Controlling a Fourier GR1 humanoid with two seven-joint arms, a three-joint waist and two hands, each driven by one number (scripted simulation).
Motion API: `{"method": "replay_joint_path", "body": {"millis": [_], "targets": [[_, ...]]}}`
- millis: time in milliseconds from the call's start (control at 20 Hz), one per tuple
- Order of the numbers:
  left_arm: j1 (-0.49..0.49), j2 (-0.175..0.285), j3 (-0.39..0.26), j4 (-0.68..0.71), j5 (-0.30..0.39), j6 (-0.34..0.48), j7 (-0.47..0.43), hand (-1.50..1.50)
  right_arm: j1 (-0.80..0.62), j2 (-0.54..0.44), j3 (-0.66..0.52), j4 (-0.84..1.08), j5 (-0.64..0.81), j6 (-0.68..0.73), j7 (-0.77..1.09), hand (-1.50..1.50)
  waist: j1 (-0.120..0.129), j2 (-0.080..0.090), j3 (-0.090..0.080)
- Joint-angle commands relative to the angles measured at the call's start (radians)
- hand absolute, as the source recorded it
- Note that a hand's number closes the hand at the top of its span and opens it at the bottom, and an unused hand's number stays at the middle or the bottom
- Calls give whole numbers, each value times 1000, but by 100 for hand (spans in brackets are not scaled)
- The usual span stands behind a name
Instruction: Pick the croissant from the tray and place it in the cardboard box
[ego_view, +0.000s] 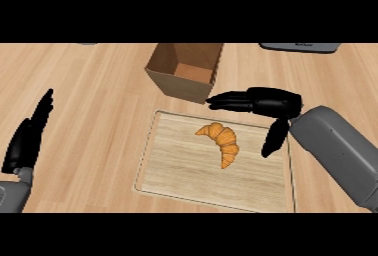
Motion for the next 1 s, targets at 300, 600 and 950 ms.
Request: {"method": "replay_joint_path", "body": {"millis": [300,600,950], "targets": [[8,-4,17,22,-18,5,-5,0,-255,127,216,289,259,27,-122,-150,-29,-15,-2],[19,-21,40,51,-36,13,-21,0,-277,246,256,472,364,-92,-170,-150,-59,-20,-2],[-14,-44,54,52,-53,6,13,0,-272,324,241,561,432,-154,-199,-150,-77,-25,-2]]}}
